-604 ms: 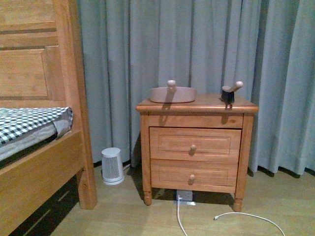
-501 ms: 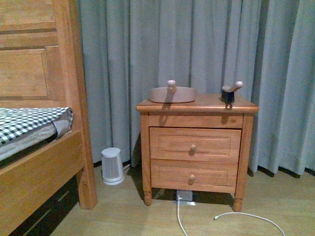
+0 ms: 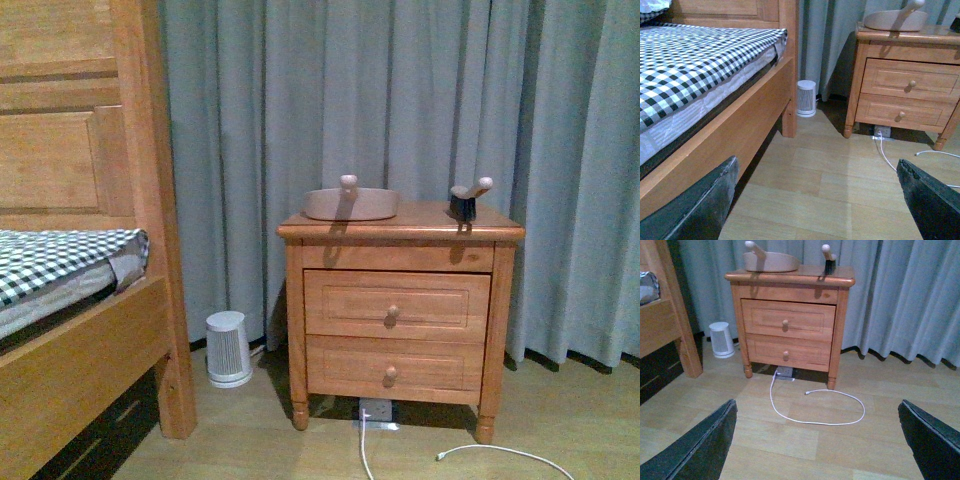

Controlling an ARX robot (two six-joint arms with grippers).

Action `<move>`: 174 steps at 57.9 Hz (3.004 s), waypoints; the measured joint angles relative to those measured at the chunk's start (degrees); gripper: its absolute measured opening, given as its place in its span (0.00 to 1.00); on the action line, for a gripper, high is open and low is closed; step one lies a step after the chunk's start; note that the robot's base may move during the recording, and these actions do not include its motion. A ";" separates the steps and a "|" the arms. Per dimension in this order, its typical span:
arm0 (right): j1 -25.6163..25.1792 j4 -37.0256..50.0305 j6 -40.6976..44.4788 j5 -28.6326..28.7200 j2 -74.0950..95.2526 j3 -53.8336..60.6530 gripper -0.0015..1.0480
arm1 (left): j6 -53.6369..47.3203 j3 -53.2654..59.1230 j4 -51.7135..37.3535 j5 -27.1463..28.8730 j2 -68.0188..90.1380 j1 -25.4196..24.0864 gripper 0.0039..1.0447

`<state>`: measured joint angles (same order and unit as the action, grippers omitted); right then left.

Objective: Clean up trash

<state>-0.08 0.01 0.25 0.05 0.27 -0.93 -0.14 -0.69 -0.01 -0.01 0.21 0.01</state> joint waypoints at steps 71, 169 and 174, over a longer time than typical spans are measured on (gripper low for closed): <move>0.00 0.00 0.00 0.00 0.00 0.00 0.93 | 0.00 0.00 0.00 0.00 0.00 0.00 0.93; 0.00 -0.02 -0.02 -0.02 0.00 0.00 0.93 | 9.88 -3.89 13.88 -13.99 7.82 -3.87 0.93; 0.00 -0.04 -0.02 0.00 0.00 0.00 0.93 | 9.90 -3.89 13.92 -13.99 7.82 -3.89 0.93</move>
<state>-0.08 -0.03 0.23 0.05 0.27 -0.93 9.76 -4.58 13.91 -14.00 8.03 -3.88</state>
